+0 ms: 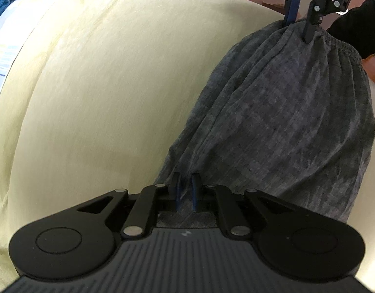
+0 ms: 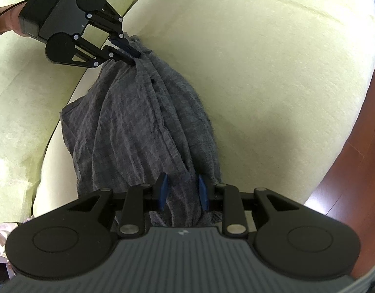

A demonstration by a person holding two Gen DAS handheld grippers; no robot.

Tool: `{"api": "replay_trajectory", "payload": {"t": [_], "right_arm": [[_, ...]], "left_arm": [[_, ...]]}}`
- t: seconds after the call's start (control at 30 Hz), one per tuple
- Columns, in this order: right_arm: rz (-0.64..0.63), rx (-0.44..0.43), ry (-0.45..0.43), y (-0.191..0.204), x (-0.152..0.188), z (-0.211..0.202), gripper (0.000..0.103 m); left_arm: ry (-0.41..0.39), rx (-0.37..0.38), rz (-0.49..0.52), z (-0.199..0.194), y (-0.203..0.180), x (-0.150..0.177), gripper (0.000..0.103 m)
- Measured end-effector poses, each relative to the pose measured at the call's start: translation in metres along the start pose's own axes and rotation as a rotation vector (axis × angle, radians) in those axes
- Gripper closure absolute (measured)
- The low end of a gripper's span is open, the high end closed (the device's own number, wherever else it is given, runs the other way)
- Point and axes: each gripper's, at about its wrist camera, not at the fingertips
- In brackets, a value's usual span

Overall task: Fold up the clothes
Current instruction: 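Hold the shorts hanging between both grippers, stretching them lengthwise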

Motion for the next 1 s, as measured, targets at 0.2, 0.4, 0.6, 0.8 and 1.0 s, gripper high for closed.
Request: {"api": "replay_trajectory", "payload": {"t": [0.2, 0.4, 0.6, 0.8, 1.0], "right_arm": [[0.006, 0.002, 0.004, 0.000, 0.000, 0.001, 0.079], [0.007, 0.004, 0.010, 0.001, -0.001, 0.001, 0.079], [0.003, 0.007, 0.014, 0.002, -0.002, 0.002, 0.079], [-0.001, 0.010, 0.017, 0.003, -0.003, 0.002, 0.079], [-0.008, 0.015, 0.020, 0.003, -0.004, 0.002, 0.079]], "left_arm": [[0.008, 0.011, -0.006, -0.004, -0.001, -0.002, 0.087], [0.007, 0.013, -0.006, -0.011, -0.004, -0.007, 0.087], [0.007, 0.016, -0.009, -0.019, -0.006, -0.011, 0.087], [0.009, 0.014, -0.014, -0.027, -0.008, -0.016, 0.087], [0.010, 0.013, -0.020, -0.035, -0.010, -0.021, 0.088]]}}
Point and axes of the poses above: each gripper's, at about its wrist camera, not at the fingertips, and z roughly the way its jaws point, y to its left, x to its underside, and after that the axes turned 7 degrees about -z, right-handed
